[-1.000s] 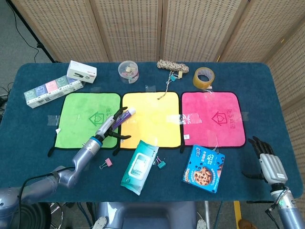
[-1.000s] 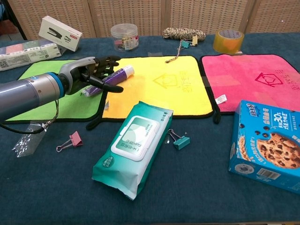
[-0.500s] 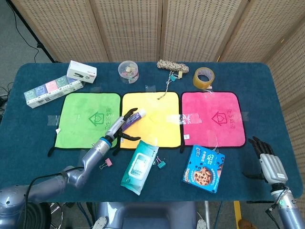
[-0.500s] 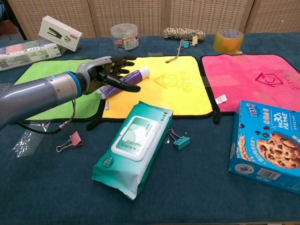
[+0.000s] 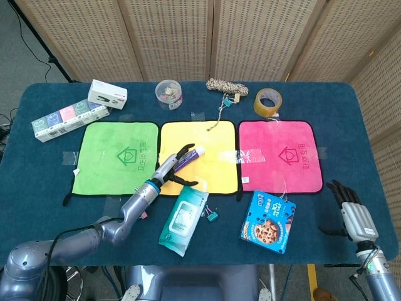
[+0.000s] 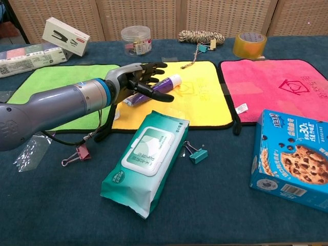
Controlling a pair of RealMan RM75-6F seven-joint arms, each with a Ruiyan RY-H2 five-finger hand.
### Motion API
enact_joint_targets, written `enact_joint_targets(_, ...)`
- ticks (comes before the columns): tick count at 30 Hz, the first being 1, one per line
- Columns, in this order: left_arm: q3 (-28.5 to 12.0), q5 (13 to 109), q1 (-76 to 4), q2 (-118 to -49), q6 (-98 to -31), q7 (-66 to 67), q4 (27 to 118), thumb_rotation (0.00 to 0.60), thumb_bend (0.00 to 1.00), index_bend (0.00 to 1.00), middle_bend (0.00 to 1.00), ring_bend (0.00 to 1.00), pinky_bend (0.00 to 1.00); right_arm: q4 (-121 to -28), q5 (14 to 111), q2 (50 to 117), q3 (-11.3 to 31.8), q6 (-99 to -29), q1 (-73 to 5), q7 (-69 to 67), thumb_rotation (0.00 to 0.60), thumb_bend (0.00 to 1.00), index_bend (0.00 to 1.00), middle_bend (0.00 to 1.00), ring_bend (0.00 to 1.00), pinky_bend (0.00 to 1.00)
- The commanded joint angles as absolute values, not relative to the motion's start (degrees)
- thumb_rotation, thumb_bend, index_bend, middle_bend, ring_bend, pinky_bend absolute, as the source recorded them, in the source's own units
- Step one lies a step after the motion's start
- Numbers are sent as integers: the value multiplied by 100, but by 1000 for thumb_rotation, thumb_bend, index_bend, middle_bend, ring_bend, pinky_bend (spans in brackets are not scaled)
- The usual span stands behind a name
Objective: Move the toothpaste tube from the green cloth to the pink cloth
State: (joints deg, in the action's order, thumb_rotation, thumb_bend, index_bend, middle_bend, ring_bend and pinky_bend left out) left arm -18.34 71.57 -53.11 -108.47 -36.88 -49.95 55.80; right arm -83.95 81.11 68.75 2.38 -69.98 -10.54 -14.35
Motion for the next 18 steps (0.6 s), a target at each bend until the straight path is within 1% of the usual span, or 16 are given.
enact_joint_targets(1,-1880,7151,-5380,-10908,-3672,-4920,5571,600,0,0,0,0,0,-8384,8098,6870,243,-6987,-1055,-1453,600,0,0,0,0,0)
enact_joint_targets(7,-1939,7096,-5514,-11009,-3566,-4735,5526,600,0,0,0,0,0,-8377,8089,6861,242,-6966,-1058,-1484,600,0,0,0,0,0)
enact_joint_targets(18,-2183,6945,-5916,-11314,-3333,-4431,5376,600,0,0,0,0,0,-8409,8067,6824,266,-7024,-1030,-1491,600,0,0,0,0,0)
